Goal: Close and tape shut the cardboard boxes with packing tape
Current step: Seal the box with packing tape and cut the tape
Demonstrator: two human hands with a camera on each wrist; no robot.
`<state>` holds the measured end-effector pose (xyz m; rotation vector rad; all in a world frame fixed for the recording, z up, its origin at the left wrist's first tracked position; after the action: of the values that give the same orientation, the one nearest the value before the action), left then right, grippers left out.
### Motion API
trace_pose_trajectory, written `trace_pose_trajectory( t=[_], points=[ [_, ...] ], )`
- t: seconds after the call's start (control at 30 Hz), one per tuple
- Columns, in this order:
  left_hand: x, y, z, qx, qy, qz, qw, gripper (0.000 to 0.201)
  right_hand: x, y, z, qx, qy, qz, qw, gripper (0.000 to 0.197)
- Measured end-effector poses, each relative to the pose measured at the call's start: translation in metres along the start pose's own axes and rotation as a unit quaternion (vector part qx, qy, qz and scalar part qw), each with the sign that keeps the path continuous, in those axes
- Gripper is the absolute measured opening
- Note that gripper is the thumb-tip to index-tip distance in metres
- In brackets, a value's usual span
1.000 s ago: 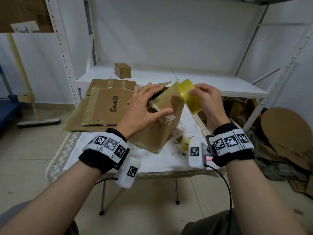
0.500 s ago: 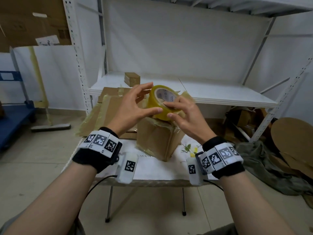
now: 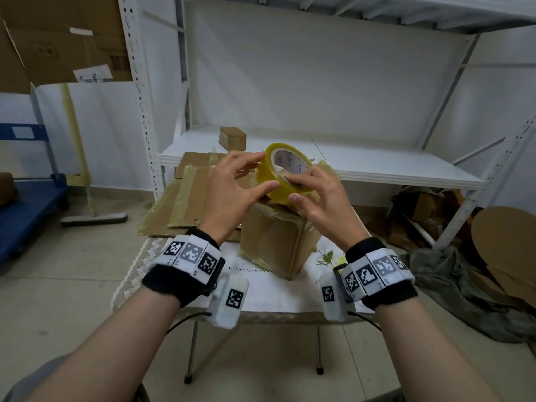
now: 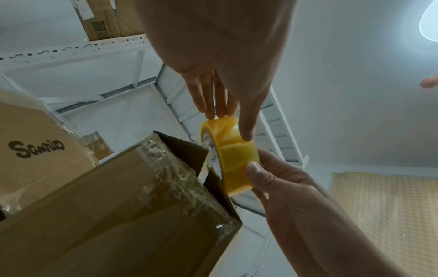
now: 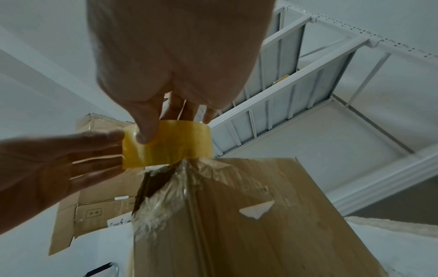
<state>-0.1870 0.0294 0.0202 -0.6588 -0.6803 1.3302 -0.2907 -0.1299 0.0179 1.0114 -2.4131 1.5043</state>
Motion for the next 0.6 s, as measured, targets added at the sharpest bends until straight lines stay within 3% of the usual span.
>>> trace_pose_trajectory(
  t=[0.13,0.23,0.4,0.6],
  points=[
    [0.001,0.0,0.001,-0.005,0.012,0.019,1.0,0.048,-0.001,-0.001,0.003,0.008,-0.005,0.009,1.0,0.035],
    [0.003,-0.004,-0.003,0.053,0.044,0.017,0.998,0.047,0.0,-0.002,0.006,0.024,-0.012,0.014,1.0,0.036],
    [0.009,-0.008,-0.016,0.17,0.096,-0.09,0.977,0.065,-0.001,-0.001,0.004,0.066,-0.014,-0.009,0.998,0.038],
    [0.021,-0.014,-0.027,0.198,0.102,-0.166,0.961,0.074,-0.001,0.0,0.005,0.077,-0.026,-0.044,0.996,0.036]
  ],
)
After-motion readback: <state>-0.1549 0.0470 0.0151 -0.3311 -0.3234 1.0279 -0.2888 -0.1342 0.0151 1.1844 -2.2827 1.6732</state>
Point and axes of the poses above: each hand's wrist, its own y-axis away from the middle knuckle, its own x-axis out of the back of the hand, z = x × y, the point moved 3 cm from there along -y, towards the middle knuckle, and after that the axes turned 13 degrees about z, right-handed, at the moved point
